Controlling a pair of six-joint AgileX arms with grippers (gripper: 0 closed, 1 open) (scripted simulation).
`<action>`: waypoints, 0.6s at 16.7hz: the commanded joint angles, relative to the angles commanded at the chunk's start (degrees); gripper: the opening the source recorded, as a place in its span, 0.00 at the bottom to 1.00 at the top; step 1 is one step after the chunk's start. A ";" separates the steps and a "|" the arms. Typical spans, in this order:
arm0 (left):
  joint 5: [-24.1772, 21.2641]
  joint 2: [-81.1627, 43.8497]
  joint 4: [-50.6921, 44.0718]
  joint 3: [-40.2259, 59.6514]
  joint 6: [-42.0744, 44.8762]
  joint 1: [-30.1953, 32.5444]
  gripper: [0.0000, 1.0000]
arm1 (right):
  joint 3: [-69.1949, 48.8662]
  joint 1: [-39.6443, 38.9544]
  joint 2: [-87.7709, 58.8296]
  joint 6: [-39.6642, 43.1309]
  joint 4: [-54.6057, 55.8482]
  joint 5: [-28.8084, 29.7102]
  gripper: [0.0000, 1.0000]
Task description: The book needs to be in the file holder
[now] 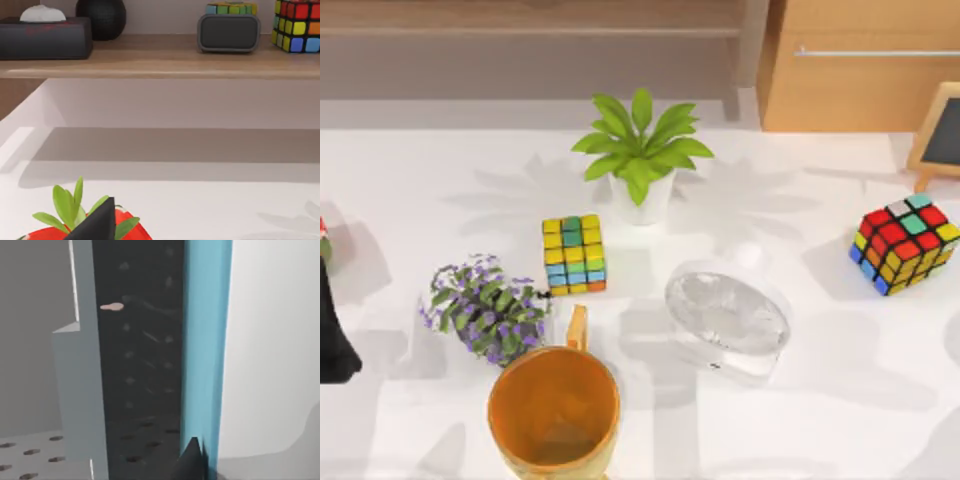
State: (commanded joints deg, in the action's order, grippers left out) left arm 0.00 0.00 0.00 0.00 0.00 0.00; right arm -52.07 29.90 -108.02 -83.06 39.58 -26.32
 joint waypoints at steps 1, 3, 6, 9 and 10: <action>0.00 0.00 0.00 0.00 0.00 0.00 1.00 | -1.01 -0.22 -0.67 -0.12 -0.09 0.02 0.00; 0.00 0.00 0.00 0.00 0.00 0.00 1.00 | -3.28 -0.88 -2.48 -0.35 -0.36 0.57 0.00; 0.00 0.00 0.00 0.00 0.00 0.00 1.00 | -5.57 -2.04 -4.74 -0.51 -0.69 1.96 0.00; 0.00 0.00 0.00 0.00 0.00 0.00 1.00 | -5.72 -2.15 -4.95 -0.51 -0.73 2.13 0.00; 0.00 0.00 0.00 0.00 0.00 0.00 1.00 | -5.72 -2.15 -4.95 -0.51 -0.73 2.13 0.00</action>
State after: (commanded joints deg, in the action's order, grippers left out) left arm 0.00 0.00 0.00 0.00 0.00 0.00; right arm -57.80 27.74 -112.97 -83.57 38.85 -24.20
